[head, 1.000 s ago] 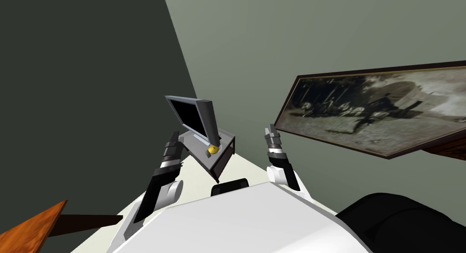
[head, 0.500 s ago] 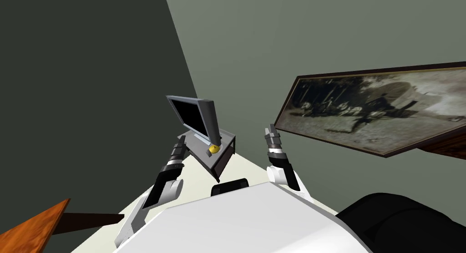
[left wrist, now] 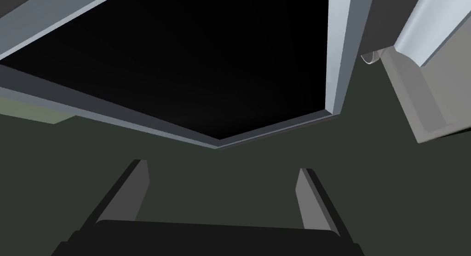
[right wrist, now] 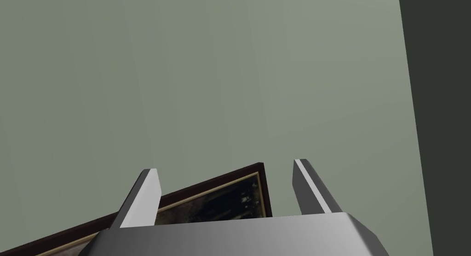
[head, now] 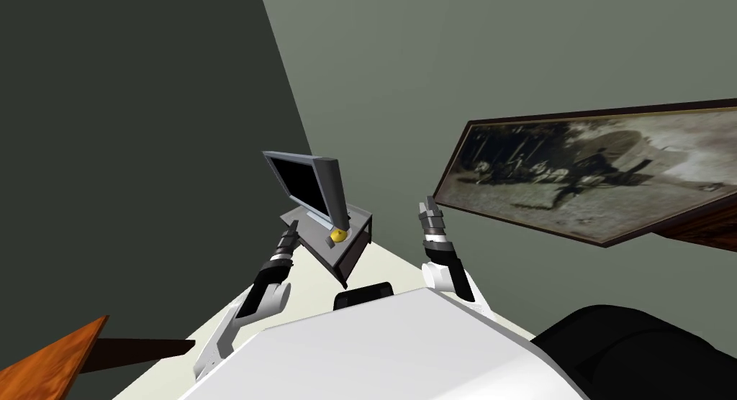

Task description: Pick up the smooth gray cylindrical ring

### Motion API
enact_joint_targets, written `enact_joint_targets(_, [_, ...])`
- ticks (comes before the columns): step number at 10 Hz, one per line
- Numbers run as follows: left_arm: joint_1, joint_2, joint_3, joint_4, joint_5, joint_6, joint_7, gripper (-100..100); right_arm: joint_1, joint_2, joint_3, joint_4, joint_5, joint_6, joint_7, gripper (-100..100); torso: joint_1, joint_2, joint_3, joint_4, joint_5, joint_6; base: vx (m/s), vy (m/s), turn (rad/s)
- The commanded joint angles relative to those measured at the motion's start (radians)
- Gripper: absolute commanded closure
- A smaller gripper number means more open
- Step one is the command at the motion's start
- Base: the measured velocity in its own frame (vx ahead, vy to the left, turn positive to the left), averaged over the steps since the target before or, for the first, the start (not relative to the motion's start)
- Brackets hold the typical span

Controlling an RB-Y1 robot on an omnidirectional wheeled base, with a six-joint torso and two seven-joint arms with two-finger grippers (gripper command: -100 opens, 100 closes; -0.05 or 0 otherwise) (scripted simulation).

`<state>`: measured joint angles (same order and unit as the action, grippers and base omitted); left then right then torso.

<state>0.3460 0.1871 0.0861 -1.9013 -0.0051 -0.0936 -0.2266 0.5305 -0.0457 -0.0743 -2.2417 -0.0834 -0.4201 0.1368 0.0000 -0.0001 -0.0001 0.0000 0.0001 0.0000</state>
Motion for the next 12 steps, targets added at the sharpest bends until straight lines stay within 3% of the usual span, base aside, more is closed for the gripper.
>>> enact_joint_targets(1, [-0.019, 0.012, 0.002, 0.050, -0.002, 0.030, -0.008, -100, 0.000, 0.000, 0.000, 0.000, 0.000, 0.000, 0.000, 0, 0.000, 0.000, 0.000, 0.000, 0.000, 0.000, 0.000, -0.005, -0.014])
enact_joint_targets(5, [-0.061, 0.038, 0.000, 0.168, -0.011, 0.100, -0.023, -100, 0.000, 0.000, 0.000, 0.000, 0.000, 0.000, 0.000, 0, -0.001, -0.001, 0.000, 0.000, 0.000, 0.000, 0.005, -0.012, -0.023])
enact_joint_targets(6, [-0.061, 0.038, 0.000, 0.173, -0.011, 0.100, -0.023, -100, 0.000, 0.000, 0.000, 0.000, 0.000, 0.000, 0.000, 0, -0.001, -0.001, 0.000, 0.000, 0.000, 0.000, 0.007, -0.016, -0.008])
enact_joint_targets(12, [-0.132, 0.081, -0.020, 0.360, -0.041, 0.205, -0.036, -100, 0.000, 0.000, 0.000, 0.000, 0.000, 0.000, 0.000, 0, -0.002, -0.001, -0.001, 0.000, 0.000, 0.000, 0.017, -0.026, -0.034])
